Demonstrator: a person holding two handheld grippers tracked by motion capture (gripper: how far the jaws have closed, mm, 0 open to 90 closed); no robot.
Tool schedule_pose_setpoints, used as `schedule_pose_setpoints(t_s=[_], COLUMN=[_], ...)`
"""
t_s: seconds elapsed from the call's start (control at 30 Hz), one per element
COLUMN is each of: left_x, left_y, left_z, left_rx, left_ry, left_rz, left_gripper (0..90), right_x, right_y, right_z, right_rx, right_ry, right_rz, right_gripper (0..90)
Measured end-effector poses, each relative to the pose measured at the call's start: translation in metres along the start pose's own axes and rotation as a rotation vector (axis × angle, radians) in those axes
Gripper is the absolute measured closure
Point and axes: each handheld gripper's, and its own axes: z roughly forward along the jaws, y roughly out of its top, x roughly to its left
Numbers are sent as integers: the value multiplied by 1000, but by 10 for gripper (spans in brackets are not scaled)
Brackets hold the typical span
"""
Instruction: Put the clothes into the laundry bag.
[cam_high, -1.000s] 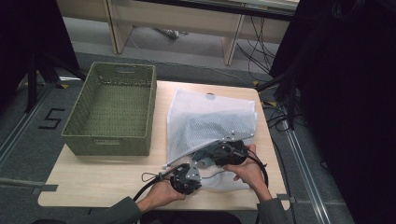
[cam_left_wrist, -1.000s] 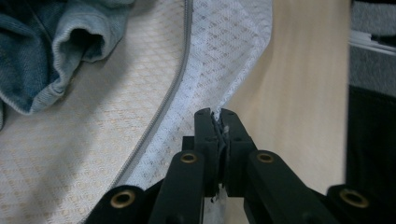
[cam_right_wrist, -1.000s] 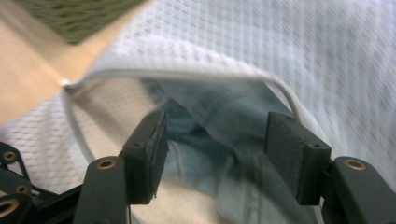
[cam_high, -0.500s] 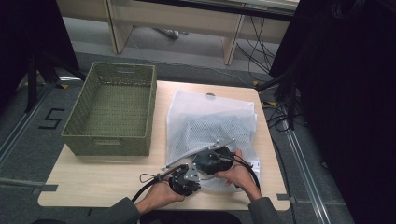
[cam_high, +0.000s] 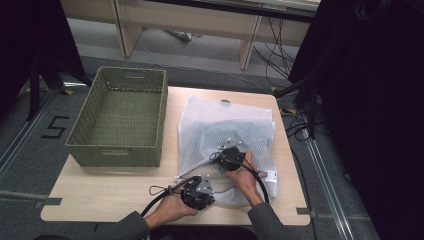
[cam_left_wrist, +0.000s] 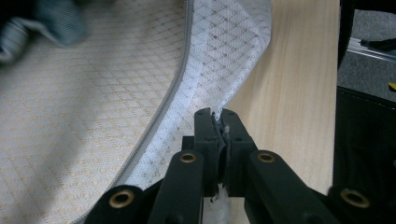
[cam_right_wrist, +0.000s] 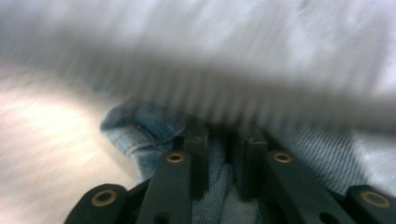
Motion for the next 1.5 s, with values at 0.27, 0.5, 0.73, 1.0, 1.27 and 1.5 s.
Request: schedule_pose_setpoints(t_s=[0.27, 0.5, 0.73, 1.0, 1.27, 1.5], left_x=[0, 0, -2, 3, 14, 33], left_y=[0, 1, 6, 4, -9, -24], left_z=[0, 0, -14, -51, -81, -100], left_rx=[-5, -5, 0, -43, -34, -34], left_ry=[-4, -39, -30, 8, 51, 121], left_rz=[-16, -21, -49, -98, -124, -177], left_gripper=[855, 745, 462, 352, 307, 288], right_x=[-15, -11, -25, -46, -47, -39], right_y=[8, 5, -10, -18, -8, 0], right_z=[8, -49, -98, -85, -65, -60], right_rx=[-23, -81, -234, -197, -195, -183], right_ry=[6, 154, 194, 32, 18, 3], right_rz=[82, 63, 63, 17, -25, -78], right_gripper=[719, 435, 341, 504, 691, 882])
